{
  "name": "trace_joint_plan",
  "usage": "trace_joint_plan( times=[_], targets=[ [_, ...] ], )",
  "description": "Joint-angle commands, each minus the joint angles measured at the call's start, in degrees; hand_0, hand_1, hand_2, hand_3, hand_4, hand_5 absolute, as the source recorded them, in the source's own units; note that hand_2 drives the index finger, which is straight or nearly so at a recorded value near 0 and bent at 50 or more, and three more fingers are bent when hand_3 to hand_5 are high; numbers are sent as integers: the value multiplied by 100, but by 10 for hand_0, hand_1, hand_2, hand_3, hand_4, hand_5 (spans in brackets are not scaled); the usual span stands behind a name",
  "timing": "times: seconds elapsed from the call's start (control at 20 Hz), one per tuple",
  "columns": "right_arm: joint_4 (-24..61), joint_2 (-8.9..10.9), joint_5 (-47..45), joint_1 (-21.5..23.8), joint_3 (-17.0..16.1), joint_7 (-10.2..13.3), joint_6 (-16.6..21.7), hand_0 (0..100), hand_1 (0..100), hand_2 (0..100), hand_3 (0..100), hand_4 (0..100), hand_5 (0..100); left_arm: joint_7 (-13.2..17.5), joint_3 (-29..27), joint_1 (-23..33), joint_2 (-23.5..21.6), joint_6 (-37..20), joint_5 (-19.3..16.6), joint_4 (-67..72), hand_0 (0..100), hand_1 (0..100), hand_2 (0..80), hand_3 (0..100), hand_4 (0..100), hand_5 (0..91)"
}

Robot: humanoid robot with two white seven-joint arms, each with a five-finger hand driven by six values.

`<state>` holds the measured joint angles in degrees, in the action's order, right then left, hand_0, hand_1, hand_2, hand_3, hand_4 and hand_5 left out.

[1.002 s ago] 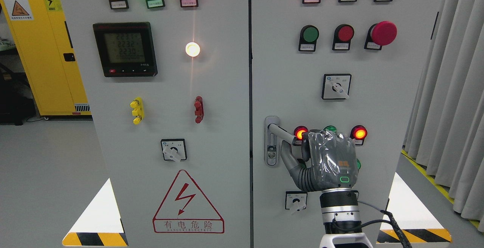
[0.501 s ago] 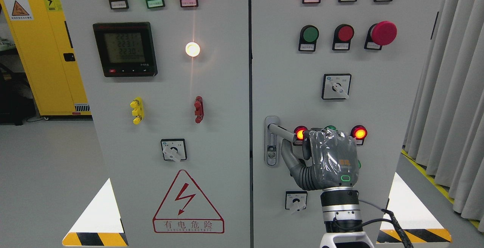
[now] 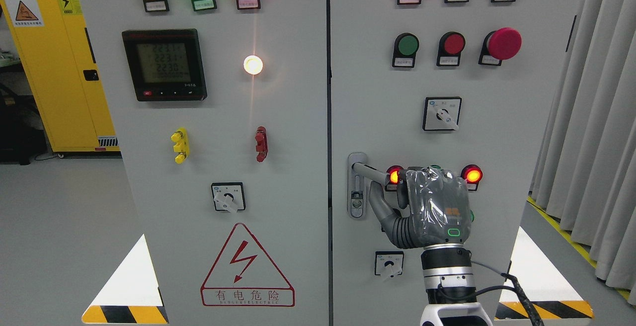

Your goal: Release door handle

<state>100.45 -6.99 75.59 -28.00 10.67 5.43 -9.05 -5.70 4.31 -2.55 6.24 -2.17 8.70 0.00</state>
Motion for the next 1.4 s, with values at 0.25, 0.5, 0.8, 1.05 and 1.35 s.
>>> trace_joint_plan(
  times=[0.25, 0.5, 0.8, 1.05, 1.35],
  targets=[
    [1, -4, 0, -4, -12, 2, -1, 515, 400, 987, 1000, 1000, 1000, -1, 0, 0, 0, -2, 0, -70, 120, 556, 0, 0, 0, 0],
    [10, -4, 0, -4, -3, 2, -1, 512, 401, 986, 1000, 1000, 1000, -1, 0, 0, 0, -2, 0, -70, 120, 556, 0, 0, 0, 0],
    [54, -4, 0, -4, -3, -7, -1, 501, 406, 987, 1000, 1000, 1000, -1, 0, 0, 0, -2, 0, -70, 120, 556, 0, 0, 0, 0],
    [63, -4, 0, -4, -3, -7, -1, 494, 409, 986, 1000, 1000, 1000, -1, 0, 0, 0, -2, 0, -70, 120, 556, 0, 0, 0, 0],
    [72, -4, 0, -4, -3, -7, -1, 486, 412, 986, 1000, 1000, 1000, -1, 0, 0, 0, -2, 0, -70, 120, 556, 0, 0, 0, 0]
  ],
)
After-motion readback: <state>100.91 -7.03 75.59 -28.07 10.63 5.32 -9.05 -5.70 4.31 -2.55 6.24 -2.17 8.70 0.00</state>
